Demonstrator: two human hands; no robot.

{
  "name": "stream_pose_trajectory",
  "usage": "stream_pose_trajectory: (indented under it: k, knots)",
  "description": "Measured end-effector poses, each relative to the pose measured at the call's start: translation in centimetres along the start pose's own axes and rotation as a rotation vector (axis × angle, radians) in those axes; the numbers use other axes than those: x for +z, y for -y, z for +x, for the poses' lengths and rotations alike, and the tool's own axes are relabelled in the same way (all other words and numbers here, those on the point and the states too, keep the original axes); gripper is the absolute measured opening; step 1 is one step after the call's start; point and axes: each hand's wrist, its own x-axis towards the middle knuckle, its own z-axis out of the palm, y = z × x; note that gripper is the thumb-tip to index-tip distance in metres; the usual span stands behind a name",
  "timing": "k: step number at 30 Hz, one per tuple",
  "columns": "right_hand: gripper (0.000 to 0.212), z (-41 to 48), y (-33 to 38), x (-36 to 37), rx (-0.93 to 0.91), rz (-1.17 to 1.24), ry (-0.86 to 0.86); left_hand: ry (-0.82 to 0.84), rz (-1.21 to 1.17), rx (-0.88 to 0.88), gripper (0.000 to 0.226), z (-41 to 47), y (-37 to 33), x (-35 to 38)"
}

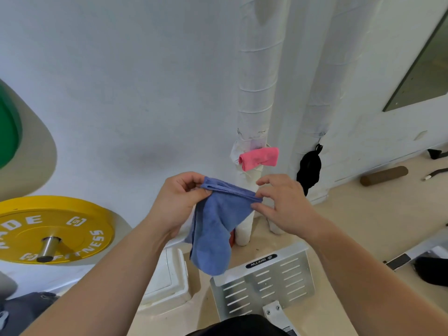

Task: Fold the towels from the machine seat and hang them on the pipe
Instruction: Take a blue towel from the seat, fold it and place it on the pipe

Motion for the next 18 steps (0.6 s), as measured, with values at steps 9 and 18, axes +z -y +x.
stream_pose_trajectory:
  k: [9,18]
  knots:
    - [0.013,3.9,3.2,-8.1,-0.168,0.133,-0.169,-0.061,0.084,0.056,0.025,3.2,-3.1,-0.8]
    - [0.026,6.4,3.5,-11.8,-0.096,0.476,-0.103,-0.021,0.111,0.128,0.025,5.2,-7.1,-1.2]
